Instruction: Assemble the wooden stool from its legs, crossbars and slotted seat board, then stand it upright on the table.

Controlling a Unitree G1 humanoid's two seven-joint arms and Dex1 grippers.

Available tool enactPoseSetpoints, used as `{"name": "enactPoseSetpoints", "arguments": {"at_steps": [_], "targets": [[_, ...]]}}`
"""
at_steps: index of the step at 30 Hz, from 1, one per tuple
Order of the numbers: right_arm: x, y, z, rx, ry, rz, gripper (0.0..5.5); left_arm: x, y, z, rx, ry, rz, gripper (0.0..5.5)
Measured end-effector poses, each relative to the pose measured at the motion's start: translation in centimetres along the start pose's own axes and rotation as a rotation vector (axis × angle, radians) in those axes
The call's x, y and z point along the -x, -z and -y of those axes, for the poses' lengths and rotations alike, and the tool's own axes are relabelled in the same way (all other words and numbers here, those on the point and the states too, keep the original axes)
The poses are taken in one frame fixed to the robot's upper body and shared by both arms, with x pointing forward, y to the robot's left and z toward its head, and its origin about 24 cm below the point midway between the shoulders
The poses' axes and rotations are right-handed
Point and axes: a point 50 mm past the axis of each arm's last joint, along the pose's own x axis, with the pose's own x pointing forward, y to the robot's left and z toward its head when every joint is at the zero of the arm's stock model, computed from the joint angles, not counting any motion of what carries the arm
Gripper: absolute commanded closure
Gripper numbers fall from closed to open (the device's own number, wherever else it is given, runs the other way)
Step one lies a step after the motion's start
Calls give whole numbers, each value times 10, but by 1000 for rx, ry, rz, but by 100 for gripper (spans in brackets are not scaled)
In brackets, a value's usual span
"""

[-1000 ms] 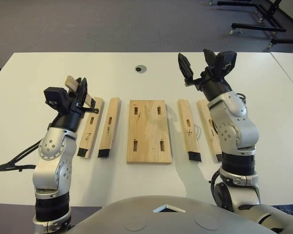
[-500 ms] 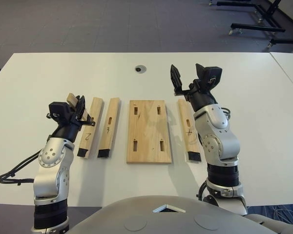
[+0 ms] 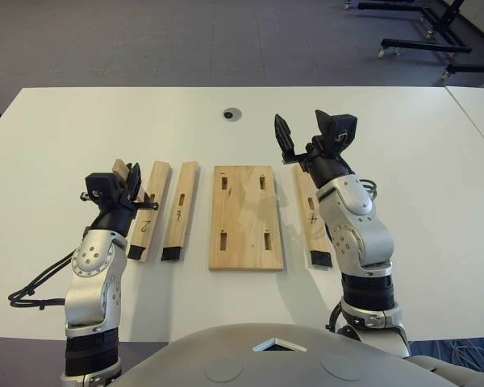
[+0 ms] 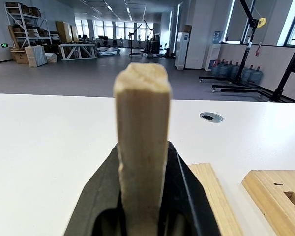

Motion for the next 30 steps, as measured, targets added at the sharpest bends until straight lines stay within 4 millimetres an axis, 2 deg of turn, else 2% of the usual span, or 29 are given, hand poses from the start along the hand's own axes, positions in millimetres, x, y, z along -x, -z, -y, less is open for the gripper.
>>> {"name": "enactPoseSetpoints", "arguments": {"at_steps": [9,17,30], "targets": [[2,4,-2,5,-5,-15,70,-4,-6,4,0,5,21,511],[1,12,2,6,3,-40,70,-9,4,4,32,-2,-6,511],[1,14,5,27,7,-45,70,-13,6,-2,34,-25,-3,511]]}}
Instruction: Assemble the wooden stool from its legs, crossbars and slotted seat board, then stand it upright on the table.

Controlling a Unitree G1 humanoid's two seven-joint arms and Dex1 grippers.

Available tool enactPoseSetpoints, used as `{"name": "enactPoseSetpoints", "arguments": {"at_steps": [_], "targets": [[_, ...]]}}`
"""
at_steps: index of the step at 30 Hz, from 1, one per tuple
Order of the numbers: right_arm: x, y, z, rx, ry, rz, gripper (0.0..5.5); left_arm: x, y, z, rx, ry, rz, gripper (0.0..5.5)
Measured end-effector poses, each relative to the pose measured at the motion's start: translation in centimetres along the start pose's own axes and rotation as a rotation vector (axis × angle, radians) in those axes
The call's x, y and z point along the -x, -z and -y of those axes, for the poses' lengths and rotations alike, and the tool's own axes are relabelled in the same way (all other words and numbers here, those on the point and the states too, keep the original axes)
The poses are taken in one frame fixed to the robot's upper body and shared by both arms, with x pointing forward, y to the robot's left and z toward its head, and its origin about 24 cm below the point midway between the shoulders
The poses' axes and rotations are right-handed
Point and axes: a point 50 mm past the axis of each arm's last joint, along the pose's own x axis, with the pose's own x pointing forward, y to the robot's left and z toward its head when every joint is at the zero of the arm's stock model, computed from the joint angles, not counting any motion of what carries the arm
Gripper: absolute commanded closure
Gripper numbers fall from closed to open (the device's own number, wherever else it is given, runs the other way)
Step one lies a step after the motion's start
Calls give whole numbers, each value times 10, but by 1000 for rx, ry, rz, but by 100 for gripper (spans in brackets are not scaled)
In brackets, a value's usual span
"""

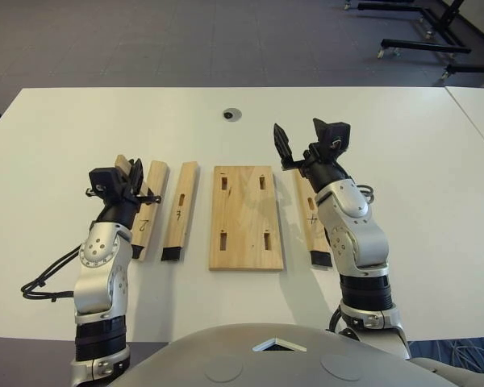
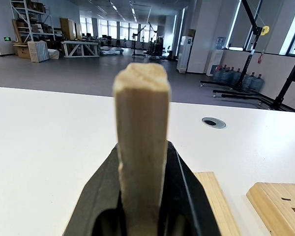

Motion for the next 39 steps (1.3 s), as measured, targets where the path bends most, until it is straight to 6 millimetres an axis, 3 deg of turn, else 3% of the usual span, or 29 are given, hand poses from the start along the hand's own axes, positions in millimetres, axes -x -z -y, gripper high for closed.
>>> {"name": "enactPoseSetpoints", "arguments": {"at_steps": [24,39], "targets": [[-1,1,-3,-19,1,2,70,14,-5,0,-26,-42,47,511],[-1,2,-3,-21,0,0,70,12,0,-4,-51,-62,21,511]]}}
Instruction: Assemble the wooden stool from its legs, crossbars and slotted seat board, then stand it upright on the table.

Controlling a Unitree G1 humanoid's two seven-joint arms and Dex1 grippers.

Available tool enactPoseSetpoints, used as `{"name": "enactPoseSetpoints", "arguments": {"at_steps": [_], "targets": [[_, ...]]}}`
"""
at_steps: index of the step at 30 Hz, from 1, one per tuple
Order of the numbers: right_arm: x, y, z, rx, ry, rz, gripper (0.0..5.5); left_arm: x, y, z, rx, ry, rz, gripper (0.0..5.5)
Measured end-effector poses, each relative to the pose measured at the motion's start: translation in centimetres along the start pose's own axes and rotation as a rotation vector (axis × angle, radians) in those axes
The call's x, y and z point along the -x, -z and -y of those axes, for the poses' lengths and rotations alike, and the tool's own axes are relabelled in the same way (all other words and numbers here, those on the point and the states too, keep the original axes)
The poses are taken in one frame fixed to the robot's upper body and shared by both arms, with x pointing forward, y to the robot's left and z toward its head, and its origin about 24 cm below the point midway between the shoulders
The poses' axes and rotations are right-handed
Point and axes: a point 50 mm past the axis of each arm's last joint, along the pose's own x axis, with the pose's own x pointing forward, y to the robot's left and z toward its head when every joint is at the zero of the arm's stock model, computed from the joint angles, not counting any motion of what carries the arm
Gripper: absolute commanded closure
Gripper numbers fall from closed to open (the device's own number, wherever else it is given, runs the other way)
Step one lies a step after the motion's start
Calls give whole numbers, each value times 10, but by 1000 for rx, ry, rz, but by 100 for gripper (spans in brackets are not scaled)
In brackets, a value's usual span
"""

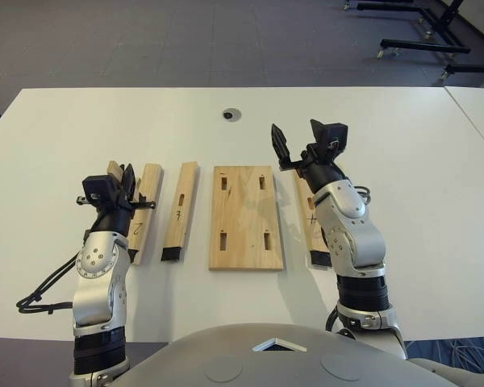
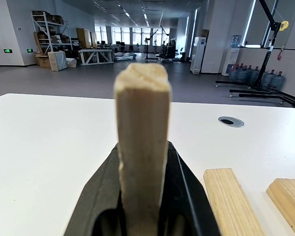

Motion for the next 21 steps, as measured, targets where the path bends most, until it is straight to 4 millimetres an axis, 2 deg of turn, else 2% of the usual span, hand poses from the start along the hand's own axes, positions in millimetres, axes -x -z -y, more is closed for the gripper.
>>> {"name": "enactPoseSetpoints", "arguments": {"at_steps": [12,21], "targets": [[0,0,0,2,1,0,70,0,5,4,14,15,-43,511],[0,0,1,8,4,-1,70,-6,8,8,-39,42,-74,511]]}}
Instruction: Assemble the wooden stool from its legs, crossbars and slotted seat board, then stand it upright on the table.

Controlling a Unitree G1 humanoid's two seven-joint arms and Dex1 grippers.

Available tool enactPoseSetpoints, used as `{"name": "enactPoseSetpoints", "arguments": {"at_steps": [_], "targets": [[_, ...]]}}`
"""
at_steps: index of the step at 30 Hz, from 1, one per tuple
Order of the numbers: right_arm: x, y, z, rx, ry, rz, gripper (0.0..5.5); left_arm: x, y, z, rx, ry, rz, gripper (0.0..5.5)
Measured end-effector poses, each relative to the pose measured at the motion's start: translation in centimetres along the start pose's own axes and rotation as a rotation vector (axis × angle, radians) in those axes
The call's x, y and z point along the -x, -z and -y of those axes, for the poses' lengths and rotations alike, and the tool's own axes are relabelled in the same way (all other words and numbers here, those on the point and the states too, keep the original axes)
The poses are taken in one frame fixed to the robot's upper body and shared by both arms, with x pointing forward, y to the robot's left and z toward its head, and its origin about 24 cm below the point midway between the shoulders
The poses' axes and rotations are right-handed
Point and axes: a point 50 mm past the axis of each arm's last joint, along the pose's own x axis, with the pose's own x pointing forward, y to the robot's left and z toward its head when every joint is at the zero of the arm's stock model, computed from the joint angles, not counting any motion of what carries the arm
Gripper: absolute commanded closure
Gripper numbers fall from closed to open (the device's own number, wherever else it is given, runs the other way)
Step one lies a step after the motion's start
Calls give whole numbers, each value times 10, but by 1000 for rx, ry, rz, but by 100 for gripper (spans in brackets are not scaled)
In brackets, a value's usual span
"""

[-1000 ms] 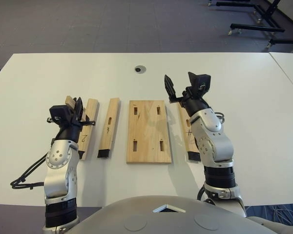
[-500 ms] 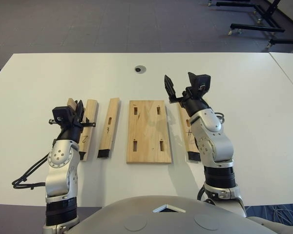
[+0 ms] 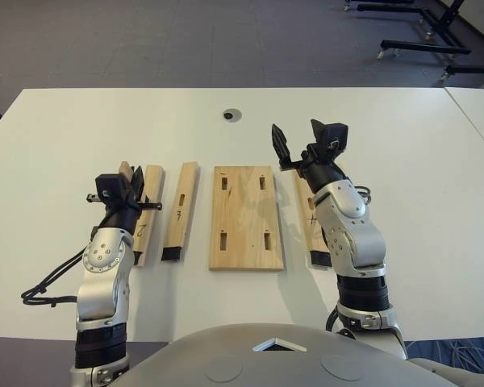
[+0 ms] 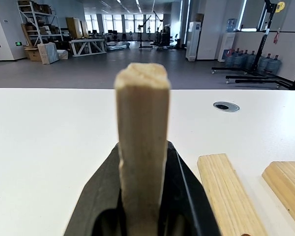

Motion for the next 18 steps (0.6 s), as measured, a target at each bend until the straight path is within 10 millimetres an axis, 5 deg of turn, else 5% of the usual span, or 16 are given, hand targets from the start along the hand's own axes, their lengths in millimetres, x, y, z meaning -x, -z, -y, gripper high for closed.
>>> {"name": "enactPoseSetpoints", "arguments": {"at_steps": [3,5,11,18], "targets": [[0,0,0,0,1,0,70,-1,1,0,5,1,-6,461],[0,0,1,1,3,1,70,5,24,0,29,-5,-126,424],[0,0,1,0,5,1,70,2,21,0,41,8,-112,312],[-1,2,3,-2,11,0,70,0,7,2,82,33,-1,312]]}}
